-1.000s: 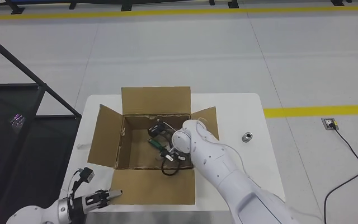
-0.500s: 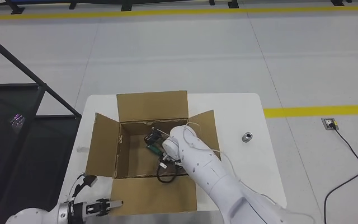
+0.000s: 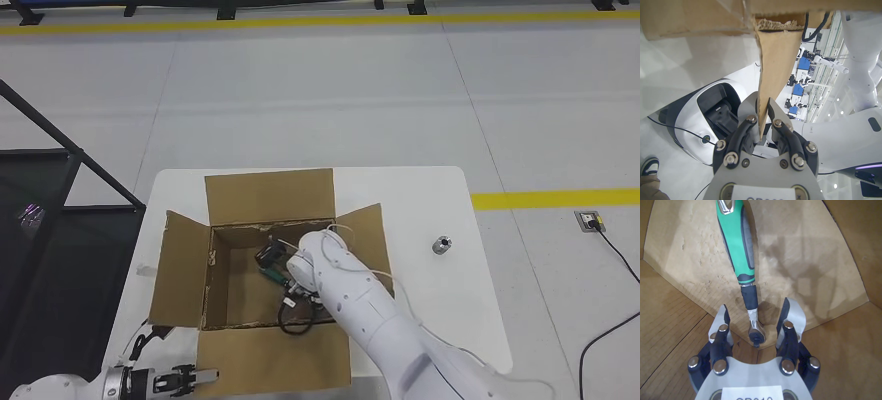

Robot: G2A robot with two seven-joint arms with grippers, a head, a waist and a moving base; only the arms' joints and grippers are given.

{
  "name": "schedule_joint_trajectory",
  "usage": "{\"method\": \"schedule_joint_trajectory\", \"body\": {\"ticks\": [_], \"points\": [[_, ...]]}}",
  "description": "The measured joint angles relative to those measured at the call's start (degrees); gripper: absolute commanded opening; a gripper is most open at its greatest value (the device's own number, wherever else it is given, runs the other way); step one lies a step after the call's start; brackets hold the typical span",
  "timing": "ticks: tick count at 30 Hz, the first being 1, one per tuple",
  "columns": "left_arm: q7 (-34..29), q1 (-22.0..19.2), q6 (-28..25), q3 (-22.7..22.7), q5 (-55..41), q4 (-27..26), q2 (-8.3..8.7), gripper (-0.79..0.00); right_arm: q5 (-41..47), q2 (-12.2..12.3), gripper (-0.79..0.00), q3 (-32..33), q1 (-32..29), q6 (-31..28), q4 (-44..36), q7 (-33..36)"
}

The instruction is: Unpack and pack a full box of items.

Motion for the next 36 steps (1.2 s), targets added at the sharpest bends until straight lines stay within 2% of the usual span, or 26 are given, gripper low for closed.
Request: {"method": "schedule_joint_trajectory", "body": {"ticks": [2, 5, 7, 10, 19, 20, 24, 29, 36], "points": [[0.17, 0.03, -0.02, 0.15, 0.08, 0.0, 0.14, -0.785, 0.06, -0.25, -0.354, -0.09, 0.15, -0.28, 0.44, 0.31], [0.54, 0.01, 0.01, 0.45, 0.18, -0.07, 0.32, -0.785, 0.22, -0.47, -0.388, -0.08, 0.39, -0.45, 1.29, 0.4], [0.73, 0.06, -0.17, 0.59, 0.3, -0.25, 0.43, -0.785, 0.36, -0.57, -0.36, -0.03, 0.49, -0.49, 1.8, 0.4], [1.05, 0.21, -0.48, 0.71, 0.22, -0.39, 0.61, -0.785, 0.44, -0.72, -0.4, -0.01, 0.54, -0.29, 2.5, 0.41], [1.39, 1.48, -1.45, 0.83, -0.4, -1.2, 1.16, -0.785, 0.89, -0.82, -0.422, 0.24, 0.51, -0.67, 4.1, -0.12], [1.41, 1.63, -1.51, 0.84, -0.49, -1.33, 1.23, -0.785, 0.95, -0.8, -0.434, 0.28, 0.46, -0.73, 4.27, -0.16], [1.68, 1.93, -1.53, 0.89, -0.94, -1.46, 1.45, -0.785, 0.89, -0.8, -0.616, 0.28, 0.28, -0.27, 4.56, -0.01], [2.18, 2.17, -1.64, 1.01, -1.04, -1.56, 1.73, -0.785, 0.78, -0.85, -0.785, 0.27, 0.24, 0.3, 4.3, -0.11], [3.03, 2.27, -1.7, 1.31, -1.36, -1.6, 2.07, -0.785, 0.57, -0.86, -0.785, 0.34, 0.7, 1.51, 3.9, -1.23]]}}
